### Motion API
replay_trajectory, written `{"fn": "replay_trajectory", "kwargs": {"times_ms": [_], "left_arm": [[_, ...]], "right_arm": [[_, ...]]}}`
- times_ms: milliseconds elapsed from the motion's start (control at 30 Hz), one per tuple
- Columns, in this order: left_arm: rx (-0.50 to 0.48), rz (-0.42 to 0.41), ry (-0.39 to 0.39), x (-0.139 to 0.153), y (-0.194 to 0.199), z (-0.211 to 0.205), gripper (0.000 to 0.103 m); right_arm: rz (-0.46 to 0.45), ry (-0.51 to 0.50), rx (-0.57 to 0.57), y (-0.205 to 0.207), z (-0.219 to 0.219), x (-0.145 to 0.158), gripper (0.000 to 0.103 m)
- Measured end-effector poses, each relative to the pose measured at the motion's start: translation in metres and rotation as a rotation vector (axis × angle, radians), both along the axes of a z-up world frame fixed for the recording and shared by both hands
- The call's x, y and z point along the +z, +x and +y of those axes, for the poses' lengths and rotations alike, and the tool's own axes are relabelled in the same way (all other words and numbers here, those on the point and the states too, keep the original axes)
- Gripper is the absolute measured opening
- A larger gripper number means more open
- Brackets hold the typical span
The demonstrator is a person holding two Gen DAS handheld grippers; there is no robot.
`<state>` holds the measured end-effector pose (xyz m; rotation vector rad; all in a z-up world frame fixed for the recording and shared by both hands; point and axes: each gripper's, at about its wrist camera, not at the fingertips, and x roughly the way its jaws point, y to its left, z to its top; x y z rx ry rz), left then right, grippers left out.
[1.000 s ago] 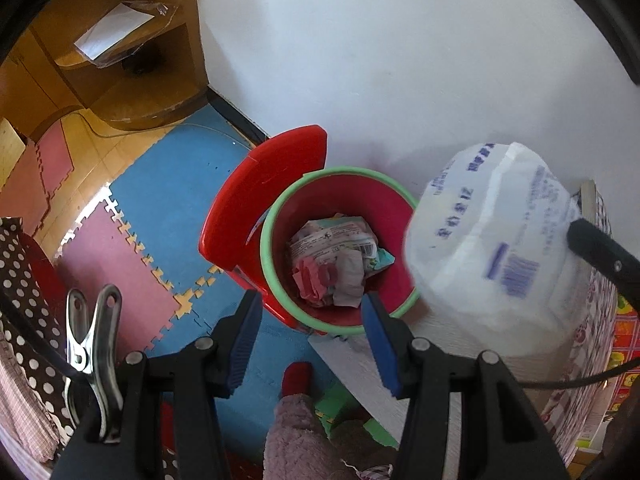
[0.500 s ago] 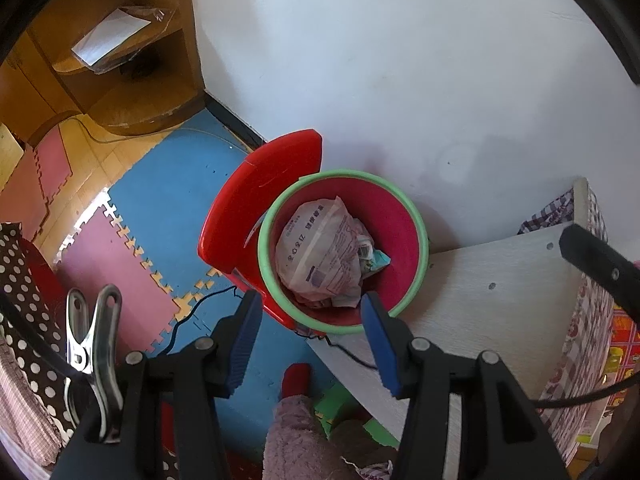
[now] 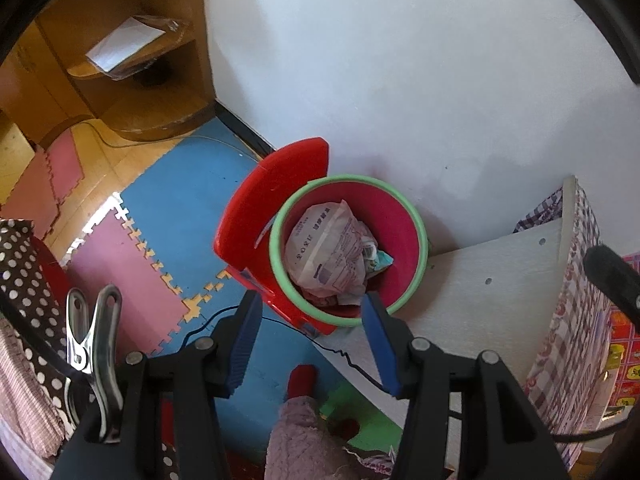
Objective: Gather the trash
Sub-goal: 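Move both tools from the bucket back over the trash on the bed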
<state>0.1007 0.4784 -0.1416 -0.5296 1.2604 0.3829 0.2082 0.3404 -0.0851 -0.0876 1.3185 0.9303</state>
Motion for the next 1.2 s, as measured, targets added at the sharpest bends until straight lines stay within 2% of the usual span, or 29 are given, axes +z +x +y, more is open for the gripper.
{"fn": "replay_trajectory", "kwargs": {"times_ms": [633, 833, 1200], "left_arm": [[0.056, -0.051, 0.101, 0.072, -0.066, -0.039, 0.054], [0.057, -0.063, 0.112, 0.087, -0.089, -0.064, 0.054], [-0.021, -0.093, 0.115, 0.108, -0.117, -0.139, 0.054]], "right_arm": [[0.026, 0.159, 0.074, -0.067, -0.06, 0.053, 0.023], [0.003, 0.188, 0.105, -0.088, -0.096, 0.066, 0.023], [-0.017, 0.2, 0.042, -0.112, -0.169, 0.084, 0.023]]}}
